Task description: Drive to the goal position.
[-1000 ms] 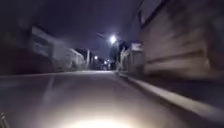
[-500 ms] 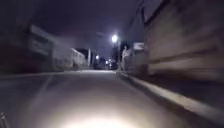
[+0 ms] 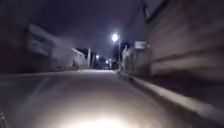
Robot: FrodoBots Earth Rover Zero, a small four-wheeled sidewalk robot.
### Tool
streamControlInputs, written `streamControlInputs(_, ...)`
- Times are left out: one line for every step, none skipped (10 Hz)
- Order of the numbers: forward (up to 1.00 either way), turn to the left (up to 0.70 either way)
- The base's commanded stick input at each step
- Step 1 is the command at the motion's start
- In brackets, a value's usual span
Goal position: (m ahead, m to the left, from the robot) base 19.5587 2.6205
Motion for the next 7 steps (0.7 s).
streamControlInputs(0.7, 0.0)
streamControlInputs(0.7, 0.0)
streamControlInputs(0.7, 0.0)
streamControlInputs(0.7, -0.06)
streamControlInputs(0.7, -0.28)
streamControlInputs(0.7, -0.23)
streamControlInputs(0.7, -0.04)
